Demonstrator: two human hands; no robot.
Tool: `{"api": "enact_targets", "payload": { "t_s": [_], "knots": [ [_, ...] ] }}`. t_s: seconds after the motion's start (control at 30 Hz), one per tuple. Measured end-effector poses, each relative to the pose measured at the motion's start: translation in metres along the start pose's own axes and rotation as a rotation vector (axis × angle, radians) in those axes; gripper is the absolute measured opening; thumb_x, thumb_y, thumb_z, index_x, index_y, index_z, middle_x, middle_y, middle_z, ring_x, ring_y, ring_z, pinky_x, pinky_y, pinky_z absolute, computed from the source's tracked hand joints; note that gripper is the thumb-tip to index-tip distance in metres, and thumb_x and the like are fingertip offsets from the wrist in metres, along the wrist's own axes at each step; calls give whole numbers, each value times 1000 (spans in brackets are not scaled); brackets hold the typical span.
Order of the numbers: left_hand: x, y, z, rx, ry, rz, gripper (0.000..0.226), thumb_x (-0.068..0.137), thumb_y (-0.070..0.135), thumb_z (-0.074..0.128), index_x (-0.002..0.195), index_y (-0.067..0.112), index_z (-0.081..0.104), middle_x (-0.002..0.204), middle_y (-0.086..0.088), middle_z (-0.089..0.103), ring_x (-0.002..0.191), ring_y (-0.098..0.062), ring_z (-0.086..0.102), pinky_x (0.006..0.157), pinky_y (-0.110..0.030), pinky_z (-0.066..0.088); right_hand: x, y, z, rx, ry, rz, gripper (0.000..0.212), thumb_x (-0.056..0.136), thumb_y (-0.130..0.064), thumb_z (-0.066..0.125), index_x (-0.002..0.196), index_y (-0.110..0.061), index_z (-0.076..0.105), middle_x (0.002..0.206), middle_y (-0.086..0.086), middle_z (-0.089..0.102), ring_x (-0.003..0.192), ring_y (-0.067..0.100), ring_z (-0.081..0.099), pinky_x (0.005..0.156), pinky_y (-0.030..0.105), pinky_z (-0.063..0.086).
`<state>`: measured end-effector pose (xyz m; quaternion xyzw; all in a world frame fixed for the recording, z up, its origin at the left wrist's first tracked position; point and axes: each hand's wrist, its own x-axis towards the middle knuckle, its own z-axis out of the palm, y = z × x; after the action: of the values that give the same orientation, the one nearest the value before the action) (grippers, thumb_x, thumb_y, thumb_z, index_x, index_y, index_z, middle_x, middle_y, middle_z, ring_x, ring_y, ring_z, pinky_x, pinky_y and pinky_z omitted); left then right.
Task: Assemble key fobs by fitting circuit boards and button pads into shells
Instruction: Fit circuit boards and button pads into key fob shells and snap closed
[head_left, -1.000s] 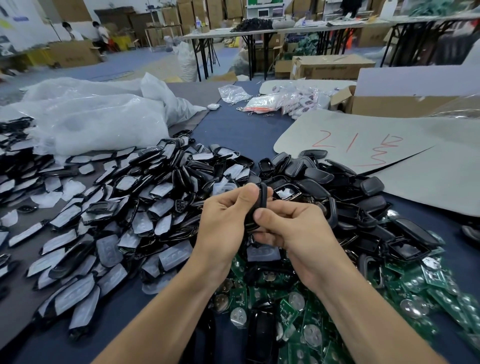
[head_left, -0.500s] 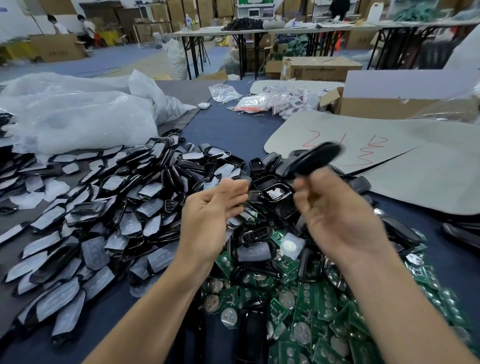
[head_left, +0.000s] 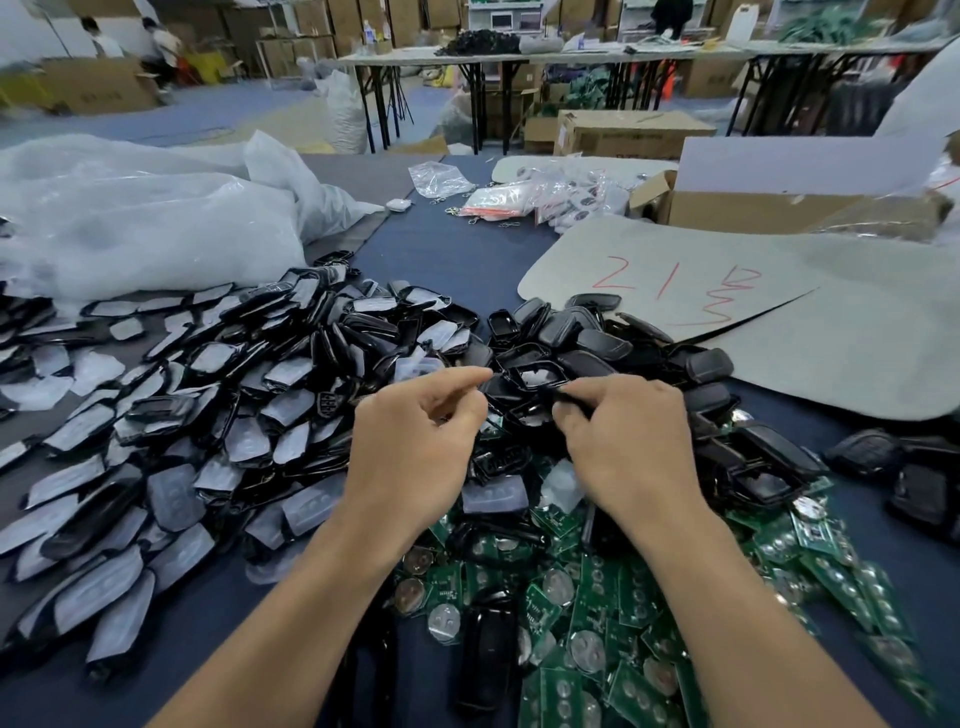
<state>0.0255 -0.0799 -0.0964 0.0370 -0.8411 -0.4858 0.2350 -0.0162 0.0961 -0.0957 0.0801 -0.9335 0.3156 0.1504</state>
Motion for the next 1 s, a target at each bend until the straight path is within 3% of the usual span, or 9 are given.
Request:
{"api": "enact_targets", "payload": {
  "t_s": [0.13,0.27,0.4,0.53,0.63,0.73,0.83,0.93,1.0],
  "knots": [
    [-2,1,-1,28,-23,79,46,91,23,78,123,54,68,107,44,67,109,18,63,101,-16,51,3,3,-2,473,30,122,32,91,-35,69,72,-9,66,55,8,59,51,10,49,60,35,41],
    [-4,4,2,71,-223,277,83,85,24,75,150,62,38,155,36,41,141,13,41,115,-22,41,-3,-10,3,757,-146,84,24,86,-26,77,65,-15,72,54,0,60,53,10,49,57,30,40],
    [-3,-4,4,157,-220,287,77,89,9,76,145,55,48,126,49,54,120,22,53,101,-5,42,-8,-23,7,907,-285,30,25,93,-17,68,71,-20,80,70,-5,75,65,6,64,65,22,50],
    [-3,-2,1,68,-95,173,36,102,19,63,127,43,69,90,32,73,85,12,70,82,-14,57,-6,-16,-4,508,-54,21,14,86,-33,69,77,-34,80,64,-13,73,61,2,66,65,21,52],
    [-1,2,-2,0,2,29,29,98,16,70,112,40,77,78,20,76,66,1,74,68,-26,64,-4,-6,-19,149,-26,25,13,84,-29,70,74,-32,77,60,-14,70,62,6,66,69,26,55],
    [4,3,-8,65,139,-48,17,91,22,76,96,38,80,72,20,73,63,-3,72,66,-35,65,-5,0,-27,-111,-182,52,8,82,-33,77,90,-33,79,90,-13,77,98,18,69,97,41,54],
    [6,7,-12,287,213,-68,18,88,44,73,70,43,71,57,17,67,60,-7,67,64,-36,60,-12,3,-27,-97,-236,79,31,85,-26,77,115,-35,76,119,-8,72,114,19,63,105,33,49],
    [8,9,-15,276,119,-57,20,90,44,73,72,35,75,49,13,63,46,-6,56,54,-26,52,-17,7,-24,-175,-200,38,53,88,-22,74,138,-31,62,137,-7,60,130,21,49,112,34,36],
    [13,17,-11,105,-64,-79,22,93,35,72,74,23,76,51,9,60,43,-7,46,49,-24,41,-17,7,-22,-226,-197,4,46,87,-25,75,131,-29,65,135,-7,59,133,22,45,116,37,33]
  ]
}}
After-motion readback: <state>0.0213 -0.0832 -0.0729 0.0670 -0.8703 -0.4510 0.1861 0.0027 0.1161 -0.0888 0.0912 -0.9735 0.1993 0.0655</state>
